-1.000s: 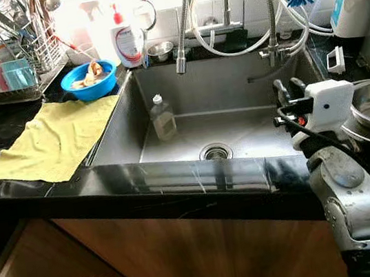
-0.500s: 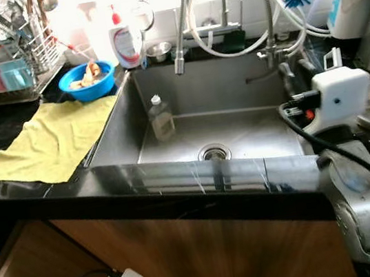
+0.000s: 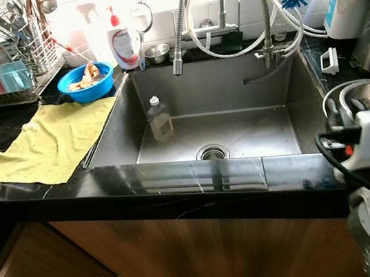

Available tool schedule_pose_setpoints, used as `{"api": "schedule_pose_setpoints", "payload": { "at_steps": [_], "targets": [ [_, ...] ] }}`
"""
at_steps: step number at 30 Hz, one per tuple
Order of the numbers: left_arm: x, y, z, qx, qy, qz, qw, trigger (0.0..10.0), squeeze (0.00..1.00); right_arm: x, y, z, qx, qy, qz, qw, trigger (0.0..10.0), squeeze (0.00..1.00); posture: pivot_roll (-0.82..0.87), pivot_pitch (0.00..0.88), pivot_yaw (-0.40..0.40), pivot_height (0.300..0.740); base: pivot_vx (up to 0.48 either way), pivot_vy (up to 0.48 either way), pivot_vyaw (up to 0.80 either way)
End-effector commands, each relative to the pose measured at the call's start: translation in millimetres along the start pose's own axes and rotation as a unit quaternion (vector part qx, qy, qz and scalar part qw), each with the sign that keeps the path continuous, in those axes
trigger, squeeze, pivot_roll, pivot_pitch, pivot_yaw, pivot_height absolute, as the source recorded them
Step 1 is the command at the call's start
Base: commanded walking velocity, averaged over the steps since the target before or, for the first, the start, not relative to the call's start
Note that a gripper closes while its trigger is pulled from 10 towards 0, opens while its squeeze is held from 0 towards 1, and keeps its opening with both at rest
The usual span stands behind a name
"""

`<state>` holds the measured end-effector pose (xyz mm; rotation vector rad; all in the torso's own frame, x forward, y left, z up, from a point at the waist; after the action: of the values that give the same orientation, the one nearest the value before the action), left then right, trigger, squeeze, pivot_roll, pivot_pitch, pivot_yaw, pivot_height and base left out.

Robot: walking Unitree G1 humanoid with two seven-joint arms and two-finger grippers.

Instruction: Kitchen organization

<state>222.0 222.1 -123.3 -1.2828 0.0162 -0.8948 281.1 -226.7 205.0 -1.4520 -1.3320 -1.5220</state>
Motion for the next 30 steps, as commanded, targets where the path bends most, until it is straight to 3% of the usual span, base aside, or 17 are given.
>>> {"api": "schedule_pose_setpoints", "payload": {
  "at_steps": [1, 10, 11, 12, 16, 20, 30],
  "targets": [
    [-3.7, -0.4, 3.5, 0.005, 0.000, 0.008, 1.000, 10.0, 0.00, 8.2, -4.6, -7.3, -0.022, 0.004, -0.011, 1.000, 10.0, 1.00, -0.17, 0.000, 0.103, 0.740, 0.000, 0.000, 0.00],
    [0.6, 0.3, 3.9, 0.004, 0.001, 0.003, 1.000, 10.0, 0.00, 12.9, -9.1, -14.7, -0.041, 0.007, -0.017, 0.999, 10.0, 1.00, -0.16, 0.000, 0.107, 0.740, 0.000, 0.000, 0.00],
    [0.8, 0.3, 4.1, 0.004, 0.001, 0.003, 1.000, 10.0, 0.00, 14.9, -8.8, -14.3, -0.039, 0.008, -0.020, 0.999, 10.0, 0.64, -0.16, 0.000, 0.108, 0.740, 0.000, 0.000, 0.00],
    [0.9, 0.3, 4.1, 0.004, 0.001, 0.003, 1.000, 10.0, 0.00, 14.2, -9.2, -13.5, -0.037, 0.004, -0.019, 0.999, 10.0, 0.00, -0.16, 0.000, 0.108, 0.740, 0.000, 0.000, 0.00],
    [1.1, 0.4, 4.2, 0.005, 0.000, 0.002, 1.000, 10.0, 0.00, 9.4, -16.7, -1.9, -0.026, -0.043, -0.018, 0.999, 10.0, 0.00, -0.16, 0.000, 0.107, 0.740, 0.000, 0.000, 0.00],
    [2.4, 0.7, 3.9, 0.005, 0.000, 0.001, 1.000, 10.0, 0.00, 5.6, -18.5, -1.5, -0.030, -0.032, -0.010, 0.999, 10.0, 0.00, -0.16, 0.000, 0.107, 0.740, 0.000, 0.000, 0.00],
    [5.3, 1.3, 1.2, 0.002, 0.000, -0.003, 1.000, 10.0, 0.00, -12.0, -30.5, -22.8, -0.107, -0.019, 0.026, 0.994, 10.0, 0.00, -0.16, 0.000, 0.101, 0.740, 0.000, 0.000, 0.00]
  ]
}}
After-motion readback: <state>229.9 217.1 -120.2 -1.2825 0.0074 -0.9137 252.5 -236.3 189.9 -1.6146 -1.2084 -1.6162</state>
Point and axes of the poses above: a point about 5 cm out from each wrist's last joint towards the gripper, its own y axis pointing out of the wrist towards the gripper, its own x axis along the axis of the wrist's last joint, z = x × y, the point moved 6 cm from there along y, pointing out of the wrist towards the gripper, and after that the axes turned 1 degree about y, right-handed, at the moved point
